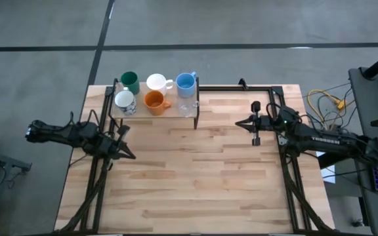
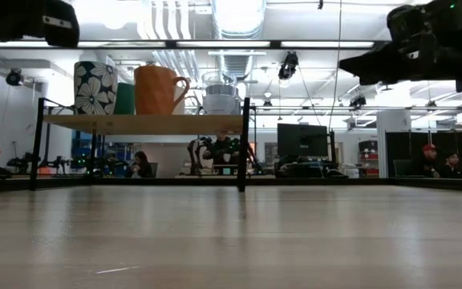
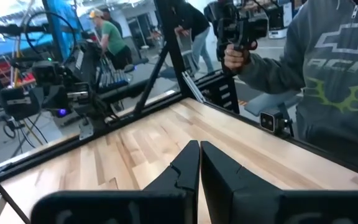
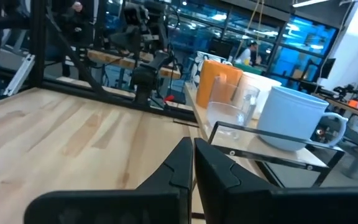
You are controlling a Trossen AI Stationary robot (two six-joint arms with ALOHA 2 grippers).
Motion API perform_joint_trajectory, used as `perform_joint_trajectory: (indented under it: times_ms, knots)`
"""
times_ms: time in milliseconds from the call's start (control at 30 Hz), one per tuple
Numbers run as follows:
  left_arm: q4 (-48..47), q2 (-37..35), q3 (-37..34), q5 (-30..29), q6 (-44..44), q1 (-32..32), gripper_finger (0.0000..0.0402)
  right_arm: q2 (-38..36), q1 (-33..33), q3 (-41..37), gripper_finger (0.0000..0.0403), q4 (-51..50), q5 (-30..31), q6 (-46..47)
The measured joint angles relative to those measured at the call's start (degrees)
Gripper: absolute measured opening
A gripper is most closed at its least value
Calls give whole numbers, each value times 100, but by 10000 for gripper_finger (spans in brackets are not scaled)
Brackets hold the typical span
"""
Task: Stack small to large cups/mugs on shelf
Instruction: Return to home position
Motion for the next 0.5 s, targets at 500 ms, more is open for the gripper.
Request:
perform_joint_trajectory:
  times_ms: [500]
  knots:
    - [431,-1106,-1103,372,-189,4,0,-772,-264,-644,8,345,-352,481]
